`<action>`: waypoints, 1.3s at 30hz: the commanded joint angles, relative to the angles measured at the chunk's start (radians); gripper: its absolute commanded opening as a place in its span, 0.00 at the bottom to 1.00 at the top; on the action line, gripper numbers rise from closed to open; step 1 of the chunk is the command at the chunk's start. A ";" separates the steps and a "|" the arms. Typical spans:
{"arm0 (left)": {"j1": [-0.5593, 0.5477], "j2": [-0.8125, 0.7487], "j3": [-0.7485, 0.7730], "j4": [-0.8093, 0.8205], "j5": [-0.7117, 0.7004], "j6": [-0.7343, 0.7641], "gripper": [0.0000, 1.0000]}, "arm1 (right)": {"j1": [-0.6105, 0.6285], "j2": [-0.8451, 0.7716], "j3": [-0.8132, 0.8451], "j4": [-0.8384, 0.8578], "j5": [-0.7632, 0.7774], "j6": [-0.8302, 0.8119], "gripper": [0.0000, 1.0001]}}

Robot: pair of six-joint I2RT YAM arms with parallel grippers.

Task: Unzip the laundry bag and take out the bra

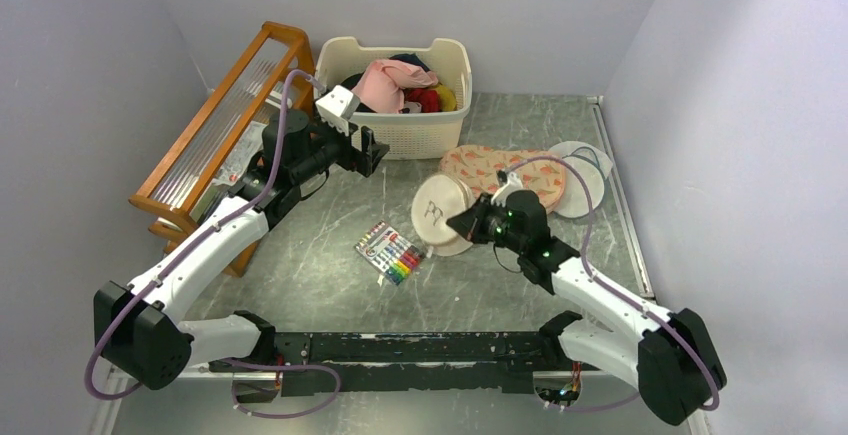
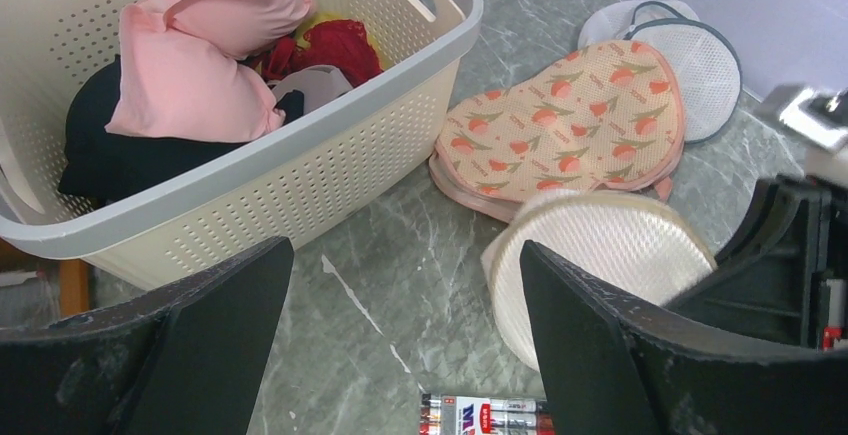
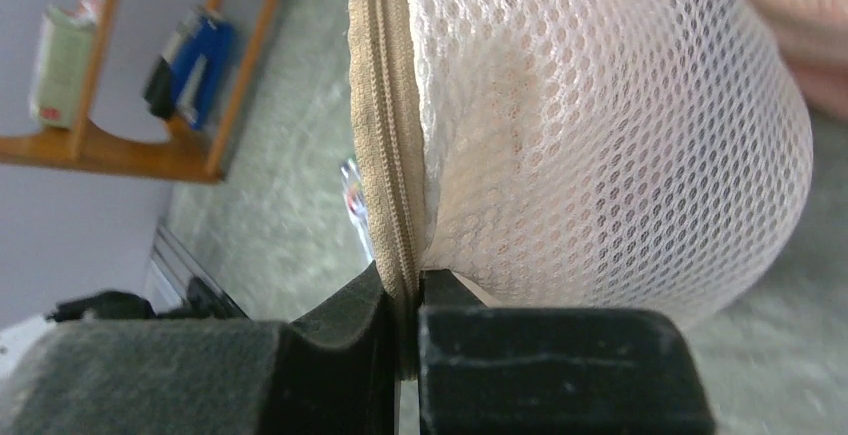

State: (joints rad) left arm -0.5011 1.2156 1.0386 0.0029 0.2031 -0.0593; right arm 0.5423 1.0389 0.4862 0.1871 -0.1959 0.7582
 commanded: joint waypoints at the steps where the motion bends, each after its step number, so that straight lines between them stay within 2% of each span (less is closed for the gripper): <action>1: -0.003 0.008 0.017 0.005 0.029 -0.003 0.96 | -0.018 -0.084 -0.105 -0.073 -0.091 0.007 0.00; 3: -0.003 0.017 0.015 0.013 0.074 0.006 0.97 | -0.022 -0.096 -0.123 -0.057 -0.111 0.020 0.00; 7: -0.013 0.027 -0.012 0.064 0.291 0.040 0.96 | -0.081 -0.094 -0.105 -0.043 -0.166 0.067 0.00; 11: -0.102 -0.023 -0.139 0.195 0.350 0.139 0.95 | -0.169 -0.067 -0.082 0.042 -0.339 0.153 0.00; 13: -0.166 -0.044 -0.193 0.211 0.330 0.251 0.93 | -0.199 -0.035 -0.053 0.038 -0.401 0.158 0.00; 17: -0.286 -0.083 -0.279 0.180 0.204 0.469 0.91 | -0.237 0.007 -0.014 0.016 -0.497 0.150 0.00; 24: -0.319 -0.156 -0.387 0.156 0.175 0.696 0.78 | -0.308 0.016 -0.004 -0.010 -0.674 0.137 0.00; 29: -0.421 -0.122 -0.402 0.136 0.134 0.766 0.71 | -0.329 -0.008 0.001 -0.040 -0.722 0.128 0.00; 34: -0.576 -0.066 -0.419 0.150 0.027 0.816 0.69 | -0.334 -0.018 0.005 -0.055 -0.727 0.120 0.00; 39: -0.631 -0.036 -0.437 0.167 -0.074 0.864 0.61 | -0.335 -0.014 -0.019 0.003 -0.757 0.156 0.00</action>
State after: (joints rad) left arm -1.1126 1.1618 0.6132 0.1326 0.2340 0.7364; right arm 0.2169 1.0386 0.4583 0.1444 -0.8913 0.8913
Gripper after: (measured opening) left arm 0.629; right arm 0.031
